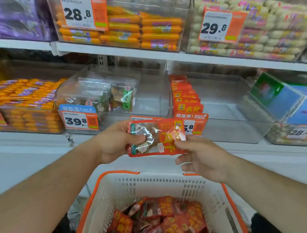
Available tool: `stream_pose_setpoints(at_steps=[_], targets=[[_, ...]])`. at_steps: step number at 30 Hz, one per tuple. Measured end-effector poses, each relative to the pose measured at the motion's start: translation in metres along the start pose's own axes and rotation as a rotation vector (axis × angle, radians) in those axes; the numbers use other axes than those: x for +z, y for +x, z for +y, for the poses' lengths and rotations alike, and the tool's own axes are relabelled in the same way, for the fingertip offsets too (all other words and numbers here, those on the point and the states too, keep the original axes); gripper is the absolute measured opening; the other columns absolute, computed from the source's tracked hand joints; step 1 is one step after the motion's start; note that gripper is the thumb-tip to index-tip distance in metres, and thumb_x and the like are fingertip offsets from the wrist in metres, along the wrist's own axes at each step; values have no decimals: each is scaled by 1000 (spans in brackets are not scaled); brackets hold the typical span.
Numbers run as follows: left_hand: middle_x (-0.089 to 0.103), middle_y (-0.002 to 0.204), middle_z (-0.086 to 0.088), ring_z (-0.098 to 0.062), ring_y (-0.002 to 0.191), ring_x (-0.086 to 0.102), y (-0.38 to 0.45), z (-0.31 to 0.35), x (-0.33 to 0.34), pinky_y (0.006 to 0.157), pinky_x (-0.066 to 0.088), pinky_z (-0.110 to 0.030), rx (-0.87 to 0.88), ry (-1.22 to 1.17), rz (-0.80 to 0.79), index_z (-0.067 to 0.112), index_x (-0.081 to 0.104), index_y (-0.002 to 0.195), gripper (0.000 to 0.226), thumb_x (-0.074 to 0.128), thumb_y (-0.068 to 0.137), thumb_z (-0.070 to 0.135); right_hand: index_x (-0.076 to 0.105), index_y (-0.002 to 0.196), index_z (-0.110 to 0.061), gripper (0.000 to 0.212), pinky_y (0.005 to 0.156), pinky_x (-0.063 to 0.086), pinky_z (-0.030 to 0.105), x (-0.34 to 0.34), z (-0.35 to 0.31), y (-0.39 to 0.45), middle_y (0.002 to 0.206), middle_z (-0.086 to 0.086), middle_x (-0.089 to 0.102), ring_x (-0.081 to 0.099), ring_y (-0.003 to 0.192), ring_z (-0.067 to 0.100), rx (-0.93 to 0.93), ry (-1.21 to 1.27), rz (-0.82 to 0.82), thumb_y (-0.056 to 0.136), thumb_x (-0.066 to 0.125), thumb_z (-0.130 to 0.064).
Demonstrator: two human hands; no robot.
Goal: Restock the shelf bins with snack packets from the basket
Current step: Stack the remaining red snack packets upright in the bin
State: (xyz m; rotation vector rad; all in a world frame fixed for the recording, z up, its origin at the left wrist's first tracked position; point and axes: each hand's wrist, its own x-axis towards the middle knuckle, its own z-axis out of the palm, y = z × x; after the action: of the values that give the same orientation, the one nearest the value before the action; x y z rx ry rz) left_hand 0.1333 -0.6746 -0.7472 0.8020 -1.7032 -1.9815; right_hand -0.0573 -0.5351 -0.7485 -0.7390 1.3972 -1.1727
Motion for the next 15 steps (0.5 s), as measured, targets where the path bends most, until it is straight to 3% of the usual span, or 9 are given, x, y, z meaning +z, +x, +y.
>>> stream_pose_setpoints(at_steps=[4, 8, 12, 15], targets=[[72, 108, -15, -28, 96, 69, 6, 3, 40, 90, 54, -42, 62, -128, -13, 5, 66, 113, 37, 62, 79, -8, 66, 86, -18, 11, 47, 42, 21, -1, -7, -10, 71, -2, 66, 54, 49, 10, -30, 268, 88, 78, 69, -24], [73, 104, -15, -24, 88, 71, 18, 7, 65, 70, 58, -32, 71, -100, 5, 1, 61, 116, 33, 63, 85, -7, 65, 79, -17, 11, 47, 44, 19, -14, -18, -16, 61, -3, 61, 47, 49, 9, -97, 342, 185, 73, 71, -24], [71, 85, -8, -16, 72, 66, 34, 16, 80, 65, 52, -30, 123, 246, 62, 9, 60, 95, 16, 71, 87, 17, 60, 77, -17, 15, 42, 37, 18, -39, -28, -15, 56, -3, 53, 39, 44, 8, -120, 228, 299, 90, 66, -20], [58, 83, 1, -10, 68, 51, 57, 30, 84, 66, 43, -27, 383, 497, 309, 19, 56, 83, 15, 69, 87, 26, 59, 73, -20, 21, 37, 28, 15, -67, -49, -7, 53, -5, 51, 33, 38, 5, -63, 223, 333, 93, 61, -21]])
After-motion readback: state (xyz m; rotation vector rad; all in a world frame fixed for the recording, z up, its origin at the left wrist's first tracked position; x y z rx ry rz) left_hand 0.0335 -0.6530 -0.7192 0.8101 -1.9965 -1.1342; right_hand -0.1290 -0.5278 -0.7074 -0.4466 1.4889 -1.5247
